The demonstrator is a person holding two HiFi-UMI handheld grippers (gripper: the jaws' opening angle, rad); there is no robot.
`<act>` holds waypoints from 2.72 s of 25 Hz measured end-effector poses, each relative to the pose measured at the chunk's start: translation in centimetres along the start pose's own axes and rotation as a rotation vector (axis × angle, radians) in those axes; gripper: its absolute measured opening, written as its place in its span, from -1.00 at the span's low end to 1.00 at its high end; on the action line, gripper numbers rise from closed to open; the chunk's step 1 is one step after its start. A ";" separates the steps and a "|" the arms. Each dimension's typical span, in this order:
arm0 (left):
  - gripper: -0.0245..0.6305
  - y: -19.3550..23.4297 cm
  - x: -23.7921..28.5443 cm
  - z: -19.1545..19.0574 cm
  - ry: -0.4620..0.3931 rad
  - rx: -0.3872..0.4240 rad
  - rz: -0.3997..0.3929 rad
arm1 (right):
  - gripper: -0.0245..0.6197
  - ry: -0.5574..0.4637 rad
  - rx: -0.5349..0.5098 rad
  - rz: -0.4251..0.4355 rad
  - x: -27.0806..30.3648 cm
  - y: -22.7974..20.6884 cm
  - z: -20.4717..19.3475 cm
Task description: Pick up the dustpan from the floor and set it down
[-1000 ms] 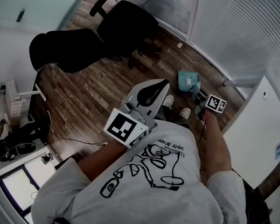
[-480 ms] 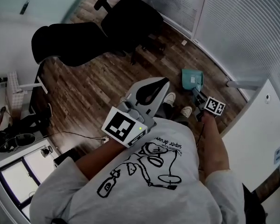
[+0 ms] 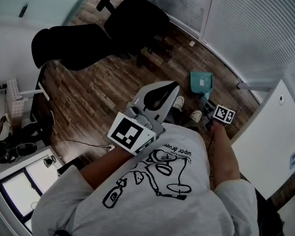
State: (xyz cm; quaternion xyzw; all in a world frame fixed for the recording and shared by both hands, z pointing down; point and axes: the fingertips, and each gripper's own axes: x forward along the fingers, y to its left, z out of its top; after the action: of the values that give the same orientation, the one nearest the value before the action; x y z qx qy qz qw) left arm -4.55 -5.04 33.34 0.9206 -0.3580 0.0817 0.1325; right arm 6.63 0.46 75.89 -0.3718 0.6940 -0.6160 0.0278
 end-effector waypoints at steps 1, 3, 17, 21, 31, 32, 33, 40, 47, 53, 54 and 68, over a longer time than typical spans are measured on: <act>-0.92 -0.1 -0.1 0.0 0.001 0.000 -0.001 | -0.69 0.004 0.001 -0.001 -0.1 0.0 -0.3; -0.92 -0.1 -0.2 -0.1 0.002 0.000 -0.001 | -0.69 0.015 0.004 -0.006 -0.3 -0.2 -1.0; -0.92 -0.4 -0.7 -0.5 -0.001 -0.003 -0.009 | -0.70 0.169 -0.029 -0.060 -1.0 -1.6 -5.5; -0.92 -0.5 -0.9 -0.5 -0.003 -0.003 -0.010 | -0.70 0.186 -0.027 -0.079 -1.1 -1.8 -6.2; -0.92 -1.0 -1.1 -0.6 -0.010 -0.011 -0.013 | -0.69 0.256 -0.040 -0.096 -1.7 -2.3 -7.5; -0.92 -1.0 -1.0 -0.6 -0.010 -0.012 -0.013 | -0.67 0.264 -0.043 -0.096 -1.7 -2.3 -7.6; -0.92 -1.1 -1.1 -0.6 -0.010 -0.012 -0.014 | -0.66 0.269 -0.045 -0.097 -1.8 -2.3 -7.8; -0.92 -1.5 -1.2 -0.5 -0.013 -0.007 -0.026 | -0.50 0.287 -0.041 -0.099 -1.9 -2.2 -9.0; -0.92 -1.7 -1.5 -0.4 -0.014 -0.007 -0.032 | -0.36 0.300 -0.054 -0.122 -2.2 -2.4 -9.4; -0.92 -2.4 -1.8 -0.4 -0.023 -0.003 -0.040 | -0.28 0.317 -0.103 -0.166 -2.5 -2.7 -9.8; -0.92 -2.5 -1.8 -0.4 -0.024 -0.003 -0.042 | -0.27 0.323 -0.109 -0.173 -2.5 -2.7 -9.8; -0.92 -3.3 -2.1 -0.4 -0.029 -0.003 -0.062 | -0.19 0.335 -0.082 -0.233 -3.3 -3.7 -10.3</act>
State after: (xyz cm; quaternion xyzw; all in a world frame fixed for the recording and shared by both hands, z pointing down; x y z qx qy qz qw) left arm -3.91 -1.25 32.54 0.9322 -0.3314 0.0639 0.1311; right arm 5.71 11.04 80.24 -0.3427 0.6655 -0.6397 -0.1748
